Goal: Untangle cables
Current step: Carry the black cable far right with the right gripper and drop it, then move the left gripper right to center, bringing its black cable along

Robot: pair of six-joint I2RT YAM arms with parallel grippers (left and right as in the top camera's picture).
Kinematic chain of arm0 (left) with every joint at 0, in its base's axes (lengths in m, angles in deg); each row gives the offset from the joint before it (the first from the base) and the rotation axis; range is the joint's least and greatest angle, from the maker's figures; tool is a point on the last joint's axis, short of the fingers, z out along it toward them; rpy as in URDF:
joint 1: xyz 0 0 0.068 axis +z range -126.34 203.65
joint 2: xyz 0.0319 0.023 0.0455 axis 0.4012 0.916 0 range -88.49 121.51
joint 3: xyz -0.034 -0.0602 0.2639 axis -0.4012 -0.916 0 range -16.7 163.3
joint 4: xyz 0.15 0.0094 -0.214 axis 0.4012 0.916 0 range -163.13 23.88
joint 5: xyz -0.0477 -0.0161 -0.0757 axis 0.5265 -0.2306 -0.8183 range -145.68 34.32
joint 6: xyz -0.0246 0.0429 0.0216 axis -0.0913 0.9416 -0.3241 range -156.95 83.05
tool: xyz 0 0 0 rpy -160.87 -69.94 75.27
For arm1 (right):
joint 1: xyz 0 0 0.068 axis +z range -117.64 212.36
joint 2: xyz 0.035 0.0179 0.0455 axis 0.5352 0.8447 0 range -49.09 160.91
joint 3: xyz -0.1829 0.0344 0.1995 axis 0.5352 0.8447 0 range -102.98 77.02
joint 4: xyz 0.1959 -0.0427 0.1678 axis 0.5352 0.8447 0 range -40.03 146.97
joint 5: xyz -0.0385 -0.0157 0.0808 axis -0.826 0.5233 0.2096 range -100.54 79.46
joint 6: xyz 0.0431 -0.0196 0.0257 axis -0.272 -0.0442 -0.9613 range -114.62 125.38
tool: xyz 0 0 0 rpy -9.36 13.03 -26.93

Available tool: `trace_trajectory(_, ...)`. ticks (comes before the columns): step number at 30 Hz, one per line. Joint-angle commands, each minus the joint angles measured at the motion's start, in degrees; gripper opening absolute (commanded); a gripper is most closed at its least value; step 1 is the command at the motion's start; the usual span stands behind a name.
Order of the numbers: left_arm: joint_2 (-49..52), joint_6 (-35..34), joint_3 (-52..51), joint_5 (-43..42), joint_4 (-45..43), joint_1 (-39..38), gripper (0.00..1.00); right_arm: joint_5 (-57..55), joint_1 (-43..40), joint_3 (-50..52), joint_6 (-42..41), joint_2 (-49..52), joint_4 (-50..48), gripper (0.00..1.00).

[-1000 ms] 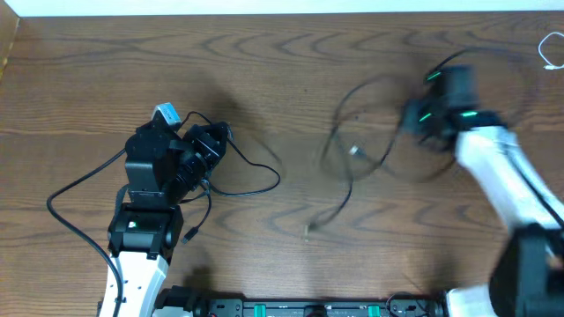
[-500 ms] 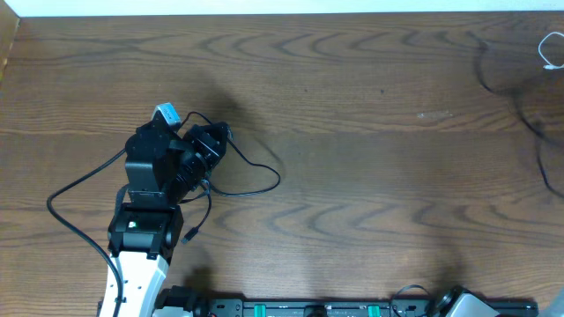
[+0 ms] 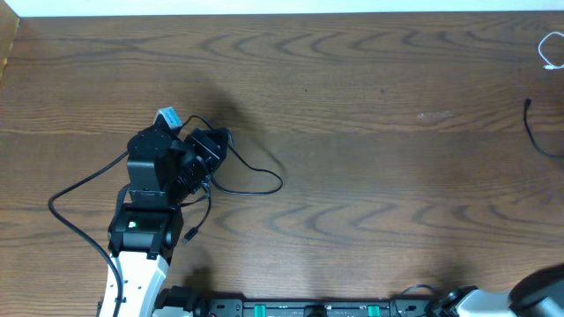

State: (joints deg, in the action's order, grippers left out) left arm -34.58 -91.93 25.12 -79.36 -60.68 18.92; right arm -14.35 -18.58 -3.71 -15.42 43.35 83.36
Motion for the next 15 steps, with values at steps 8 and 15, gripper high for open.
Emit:
trace_trajectory(8,0.26,-1.2,0.79,-0.39,-1.62,-1.88,0.07,8.85,-7.26,-0.81,6.08,8.66,-2.82,0.99)
trace_trajectory(15,7.67,-1.2,0.79,0.46,-17.81,-18.25,0.08,39.43,-5.95,-1.46,1.16,6.25,-4.26,0.99)
